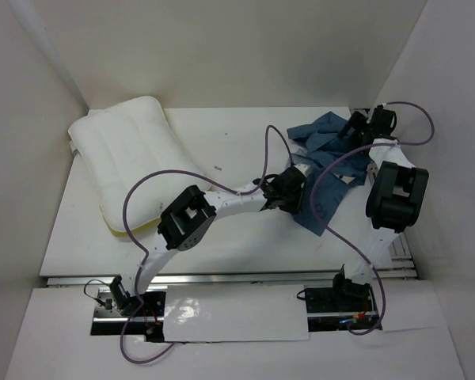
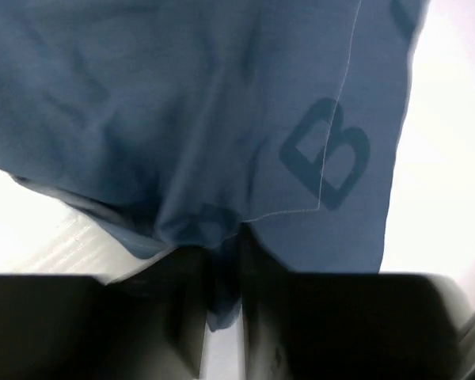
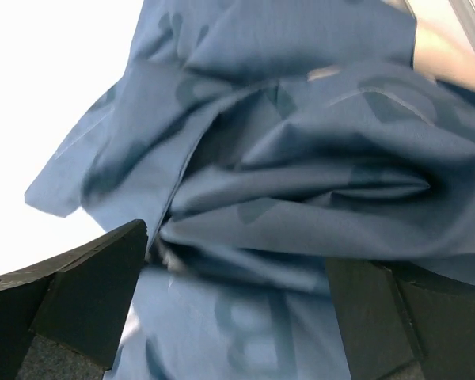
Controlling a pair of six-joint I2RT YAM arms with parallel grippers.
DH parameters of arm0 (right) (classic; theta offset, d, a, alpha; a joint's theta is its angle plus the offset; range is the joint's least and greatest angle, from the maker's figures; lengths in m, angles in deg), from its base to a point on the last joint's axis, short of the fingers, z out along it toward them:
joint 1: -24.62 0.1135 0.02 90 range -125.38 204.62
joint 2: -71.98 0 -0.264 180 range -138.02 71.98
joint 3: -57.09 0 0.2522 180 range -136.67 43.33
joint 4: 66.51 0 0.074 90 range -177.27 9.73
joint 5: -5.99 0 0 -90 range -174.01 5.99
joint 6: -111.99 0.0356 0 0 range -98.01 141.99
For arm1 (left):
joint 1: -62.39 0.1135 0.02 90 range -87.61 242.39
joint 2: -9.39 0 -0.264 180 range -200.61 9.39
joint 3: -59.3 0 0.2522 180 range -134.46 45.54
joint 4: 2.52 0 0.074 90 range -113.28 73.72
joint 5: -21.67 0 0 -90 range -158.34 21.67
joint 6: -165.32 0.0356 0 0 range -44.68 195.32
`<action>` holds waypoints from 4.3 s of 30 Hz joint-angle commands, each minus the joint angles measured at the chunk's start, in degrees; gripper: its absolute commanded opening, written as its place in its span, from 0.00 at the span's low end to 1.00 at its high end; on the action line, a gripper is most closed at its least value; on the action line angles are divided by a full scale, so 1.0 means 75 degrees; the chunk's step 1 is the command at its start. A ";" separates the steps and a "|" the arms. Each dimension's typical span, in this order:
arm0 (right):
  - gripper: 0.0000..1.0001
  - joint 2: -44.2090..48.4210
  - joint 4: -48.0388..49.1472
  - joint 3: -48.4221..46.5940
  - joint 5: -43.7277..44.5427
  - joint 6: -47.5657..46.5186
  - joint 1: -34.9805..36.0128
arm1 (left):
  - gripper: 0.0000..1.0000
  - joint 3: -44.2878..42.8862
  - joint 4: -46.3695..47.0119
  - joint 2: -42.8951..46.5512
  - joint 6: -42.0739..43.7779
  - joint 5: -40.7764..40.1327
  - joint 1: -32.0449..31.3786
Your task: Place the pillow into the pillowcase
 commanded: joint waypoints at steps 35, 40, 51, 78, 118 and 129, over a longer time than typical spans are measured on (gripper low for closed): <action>0.00 0.1757 -0.1310 -0.4346 0.0418 0.0907 -0.1175 | 0.00 -0.0370 -0.1634 0.5845 0.1751 0.1791 0.6014; 0.00 0.2427 -0.1492 -0.3637 -0.0671 0.0837 -0.1446 | 0.00 0.0093 -0.2041 0.6713 0.2182 0.2305 0.6542; 0.02 0.4865 -0.2932 -0.4551 0.2419 -0.0253 -0.1446 | 0.00 0.0562 -0.2043 1.0004 0.2829 0.0772 0.6472; 1.00 0.2355 -0.1412 -0.0081 0.0484 0.0083 0.0313 | 1.00 -0.0308 -0.2748 0.3255 0.2218 -0.0166 0.6791; 1.00 0.3730 -0.1320 0.3603 0.0171 0.1446 -0.1703 | 0.73 -0.2463 -0.1623 -0.0915 0.0484 -0.1714 0.1597; 1.00 0.2476 -0.1484 0.2971 0.0216 0.1446 -0.0768 | 0.00 -0.1784 -0.1270 0.0583 0.0825 -0.2497 0.1527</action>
